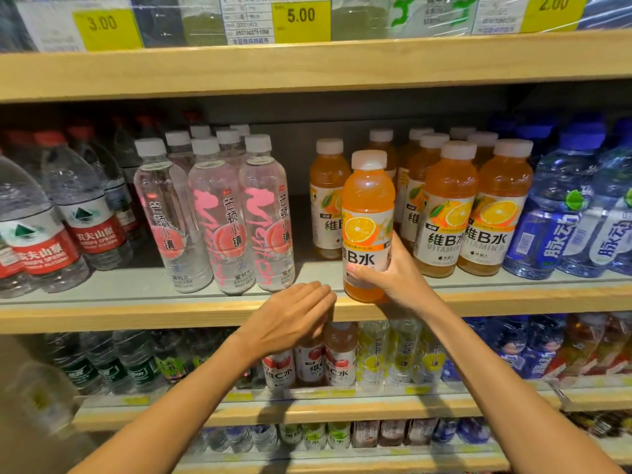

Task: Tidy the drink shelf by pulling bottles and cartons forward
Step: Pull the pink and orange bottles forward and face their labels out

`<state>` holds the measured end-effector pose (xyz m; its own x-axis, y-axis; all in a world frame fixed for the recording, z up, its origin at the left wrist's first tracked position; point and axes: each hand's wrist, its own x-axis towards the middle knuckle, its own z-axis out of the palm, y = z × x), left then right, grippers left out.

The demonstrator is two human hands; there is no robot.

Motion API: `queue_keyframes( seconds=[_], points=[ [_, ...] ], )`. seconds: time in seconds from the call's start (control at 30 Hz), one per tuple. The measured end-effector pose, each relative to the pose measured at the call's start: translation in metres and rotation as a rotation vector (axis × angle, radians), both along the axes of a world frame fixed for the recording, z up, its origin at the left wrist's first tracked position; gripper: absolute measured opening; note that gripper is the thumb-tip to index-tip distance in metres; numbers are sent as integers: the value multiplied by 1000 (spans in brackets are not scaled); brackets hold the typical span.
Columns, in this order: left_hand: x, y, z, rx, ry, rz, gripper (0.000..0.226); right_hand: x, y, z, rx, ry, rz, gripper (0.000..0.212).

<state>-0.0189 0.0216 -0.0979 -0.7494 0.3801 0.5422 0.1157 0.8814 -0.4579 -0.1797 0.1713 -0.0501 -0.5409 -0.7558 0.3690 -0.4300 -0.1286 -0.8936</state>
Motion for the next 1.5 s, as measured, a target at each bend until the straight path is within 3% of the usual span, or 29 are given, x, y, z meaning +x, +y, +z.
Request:
queue_keyframes(
  seconds=[0.17,0.57,0.97,1.13,1.3,1.5],
  points=[
    [-1,-9,-7,-68,17,-31,39,-6,-24,-6,104,11,25,83],
    [0,-5,-3,-76,75,-67,35,-8,-51,0,127,153,-97,39],
    [3,2,4,-50,52,-23,37,-11,-78,5,156,129,-114,65],
    [-1,16,12,71,38,11,30,-14,-66,6,197,146,-100,63],
    [-22,32,22,100,-52,56,39,-27,-44,8,38,94,-374,43],
    [-35,30,25,106,-177,140,50,-44,-68,3,287,146,-494,70]
  ],
)
